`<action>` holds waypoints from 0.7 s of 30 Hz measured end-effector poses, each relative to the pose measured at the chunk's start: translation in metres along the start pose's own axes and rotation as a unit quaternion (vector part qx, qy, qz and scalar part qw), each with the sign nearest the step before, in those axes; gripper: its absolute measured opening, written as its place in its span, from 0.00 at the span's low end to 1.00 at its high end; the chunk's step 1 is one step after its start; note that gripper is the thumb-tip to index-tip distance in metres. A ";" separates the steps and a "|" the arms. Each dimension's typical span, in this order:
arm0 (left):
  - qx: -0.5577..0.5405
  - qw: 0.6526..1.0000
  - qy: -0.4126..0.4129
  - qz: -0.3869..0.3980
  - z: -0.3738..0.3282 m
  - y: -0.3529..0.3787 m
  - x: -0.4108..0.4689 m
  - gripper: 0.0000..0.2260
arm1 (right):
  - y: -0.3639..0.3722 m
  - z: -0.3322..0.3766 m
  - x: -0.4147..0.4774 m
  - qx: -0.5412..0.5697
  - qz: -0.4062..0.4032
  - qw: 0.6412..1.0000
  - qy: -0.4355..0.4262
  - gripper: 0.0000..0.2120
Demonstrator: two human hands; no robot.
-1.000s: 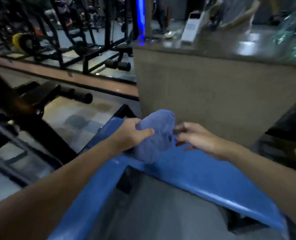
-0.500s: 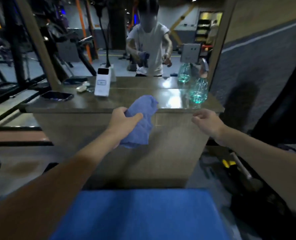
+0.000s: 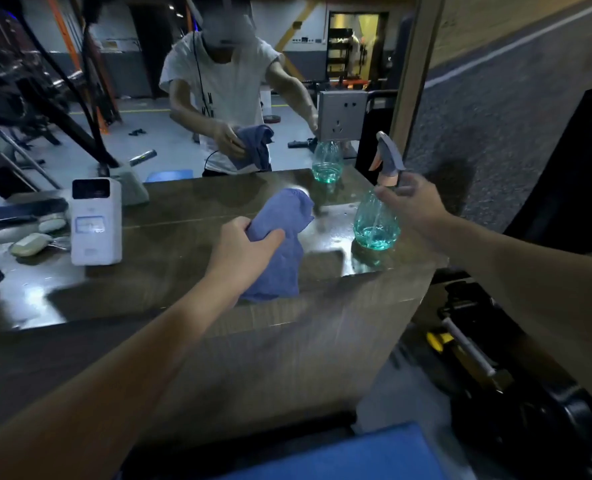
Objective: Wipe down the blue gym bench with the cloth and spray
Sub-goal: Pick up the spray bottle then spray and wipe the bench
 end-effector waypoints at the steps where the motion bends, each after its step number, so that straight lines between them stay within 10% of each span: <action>1: -0.001 1.000 -0.001 0.001 -0.001 0.004 0.000 0.12 | 0.002 0.000 0.003 0.001 0.009 1.000 -0.004 0.22; 8: -0.005 1.000 -0.022 -0.004 -0.005 0.009 -0.037 0.12 | -0.003 0.013 -0.022 0.001 0.045 0.995 -0.089 0.05; 21: 0.059 0.995 -0.066 0.055 0.076 0.054 -0.169 0.09 | -0.035 -0.056 -0.197 0.127 0.054 0.990 -0.039 0.18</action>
Point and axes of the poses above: each hand's wrist, its own x-axis towards the middle knuckle, its own y-axis out of the palm, z = x × y, the point moved 4 cm from there along x, towards the middle knuckle, and after that the axes turned 6 degrees about x, right-handed, at the moved point
